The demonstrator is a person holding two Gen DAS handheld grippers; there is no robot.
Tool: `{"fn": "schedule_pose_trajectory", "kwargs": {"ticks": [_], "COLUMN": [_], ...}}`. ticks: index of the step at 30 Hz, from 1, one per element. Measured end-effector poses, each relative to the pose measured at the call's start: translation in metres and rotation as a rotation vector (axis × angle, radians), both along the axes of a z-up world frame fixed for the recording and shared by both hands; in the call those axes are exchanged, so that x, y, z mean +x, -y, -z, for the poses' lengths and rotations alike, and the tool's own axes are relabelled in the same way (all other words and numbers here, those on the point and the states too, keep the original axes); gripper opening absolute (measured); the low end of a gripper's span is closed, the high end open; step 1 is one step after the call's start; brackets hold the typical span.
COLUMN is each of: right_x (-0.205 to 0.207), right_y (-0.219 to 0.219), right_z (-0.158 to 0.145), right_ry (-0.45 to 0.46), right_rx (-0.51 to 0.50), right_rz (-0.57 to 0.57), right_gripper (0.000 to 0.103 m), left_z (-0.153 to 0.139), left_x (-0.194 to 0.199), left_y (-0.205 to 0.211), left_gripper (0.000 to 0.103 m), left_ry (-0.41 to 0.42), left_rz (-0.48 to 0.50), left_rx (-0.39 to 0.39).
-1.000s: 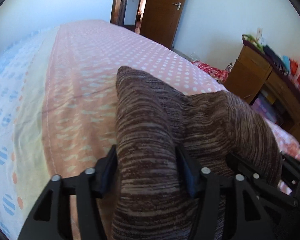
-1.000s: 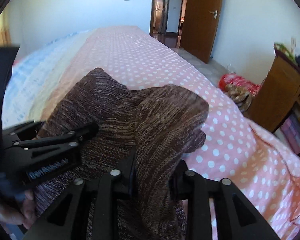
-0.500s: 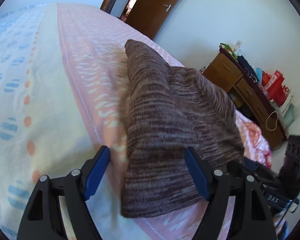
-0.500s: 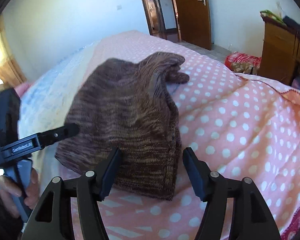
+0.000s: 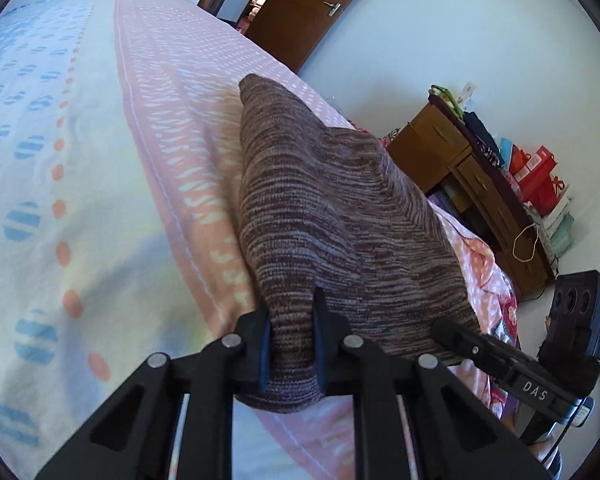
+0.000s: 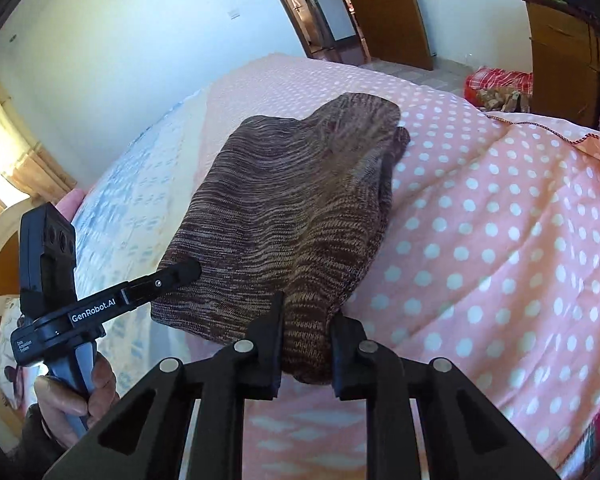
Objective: Fold small clothes
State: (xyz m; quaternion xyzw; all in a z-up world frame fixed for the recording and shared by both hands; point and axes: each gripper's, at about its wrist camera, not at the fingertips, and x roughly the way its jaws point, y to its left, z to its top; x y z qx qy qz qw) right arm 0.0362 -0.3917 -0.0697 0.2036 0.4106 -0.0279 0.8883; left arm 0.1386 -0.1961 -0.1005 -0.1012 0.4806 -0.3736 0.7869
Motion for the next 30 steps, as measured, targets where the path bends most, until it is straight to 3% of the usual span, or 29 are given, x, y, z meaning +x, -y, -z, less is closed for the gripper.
{"fn": "schedule_pose_trajectory", "kwargs": {"ticks": [5, 7, 11, 13, 17, 20, 24, 26, 28, 30], "right_x": [-0.010, -0.014, -0.021, -0.027, -0.048, -0.069, -0.087, -0.099, -0.108, -0.113], "right_y": [-0.007, -0.004, -0.014, -0.016, -0.018, -0.030, -0.038, -0.044, -0.048, -0.052], "right_z": [0.013, 0.019, 0.017, 0.015, 0.010, -0.005, -0.027, -0.038, -0.044, -0.045], "right_ry": [-0.052, -0.030, -0.018, -0.025, -0.032, -0.013, 0.036, 0.064, 0.082, 0.085], "right_rx": [-0.032, -0.021, -0.098, -0.112, -0.119, -0.215, -0.315, -0.352, -0.374, -0.386], "right_rz": [-0.013, -0.002, 0.000, 0.001, 0.011, 0.016, 0.036, 0.043, 0.052, 0.053], "right_gripper": [0.018, 0.019, 0.021, 0.026, 0.028, 0.028, 0.028, 0.035, 0.050, 0.051], "left_z": [0.005, 0.011, 0.005, 0.000, -0.008, -0.013, -0.023, -0.029, -0.035, -0.039], "left_x": [-0.009, -0.012, -0.023, -0.027, -0.043, -0.057, -0.066, -0.072, -0.080, -0.087], "left_y": [0.000, 0.002, 0.008, 0.007, 0.003, 0.004, 0.004, 0.006, 0.005, 0.003], "left_gripper": [0.018, 0.022, 0.028, 0.030, 0.030, 0.030, 0.030, 0.030, 0.030, 0.030], "left_ry": [0.005, 0.022, 0.115, 0.154, 0.231, 0.309, 0.329, 0.350, 0.368, 0.382], "left_rz": [0.003, -0.011, -0.028, -0.035, -0.047, -0.050, -0.050, -0.056, -0.059, -0.060], "left_rx": [0.069, 0.119, 0.203, 0.244, 0.319, 0.379, 0.370, 0.366, 0.357, 0.361]}}
